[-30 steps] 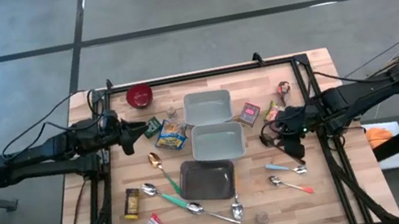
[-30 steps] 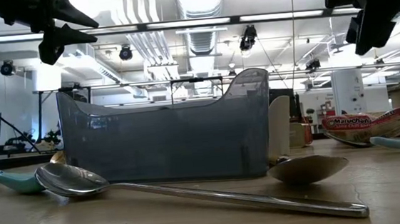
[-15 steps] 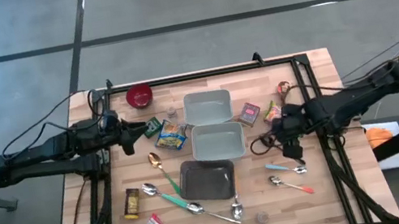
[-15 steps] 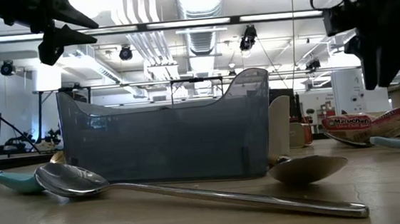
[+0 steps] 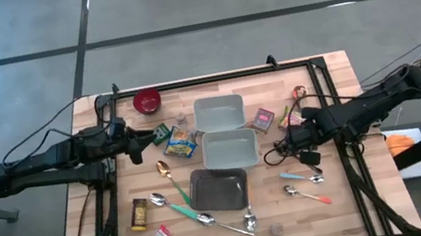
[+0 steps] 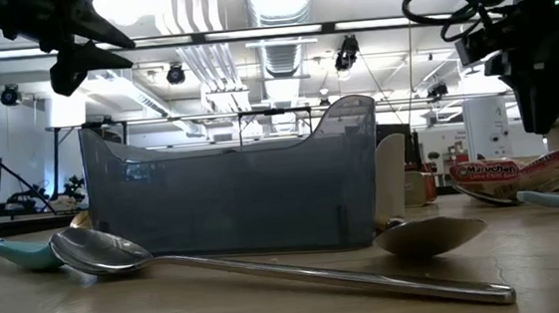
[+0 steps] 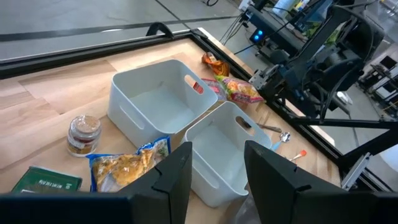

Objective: Pick & Place Food Item
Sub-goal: Put the green noodle pack into the top gray bin

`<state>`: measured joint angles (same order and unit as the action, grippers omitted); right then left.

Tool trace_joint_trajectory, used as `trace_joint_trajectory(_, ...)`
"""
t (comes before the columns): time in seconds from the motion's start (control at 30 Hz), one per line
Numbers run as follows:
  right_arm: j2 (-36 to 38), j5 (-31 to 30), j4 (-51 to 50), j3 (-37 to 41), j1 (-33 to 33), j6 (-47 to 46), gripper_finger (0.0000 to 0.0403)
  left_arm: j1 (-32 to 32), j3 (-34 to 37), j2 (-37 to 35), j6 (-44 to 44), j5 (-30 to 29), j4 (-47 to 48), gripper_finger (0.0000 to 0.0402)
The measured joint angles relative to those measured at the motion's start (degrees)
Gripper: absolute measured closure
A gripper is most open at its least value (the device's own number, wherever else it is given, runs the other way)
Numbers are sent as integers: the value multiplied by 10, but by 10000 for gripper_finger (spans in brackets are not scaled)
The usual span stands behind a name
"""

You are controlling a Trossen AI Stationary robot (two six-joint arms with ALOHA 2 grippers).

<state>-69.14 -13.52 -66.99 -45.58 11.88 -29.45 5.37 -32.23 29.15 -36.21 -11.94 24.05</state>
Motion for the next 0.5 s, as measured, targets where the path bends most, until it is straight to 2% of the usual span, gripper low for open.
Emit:
trace_joint_trajectory(0.13,-4,0,-2,8,0,-2,326,0,0,0,0,0,0,250)
trace_joint_trajectory(0.27,-4,2,0,25,0,-3,323,0,0,0,0,0,0,250)
trace_joint_trajectory(0.37,-4,4,1,32,0,-4,293,0,0,0,0,0,0,250)
trace_joint_trajectory(0.5,-4,8,3,34,0,-6,225,0,0,0,0,0,0,250)
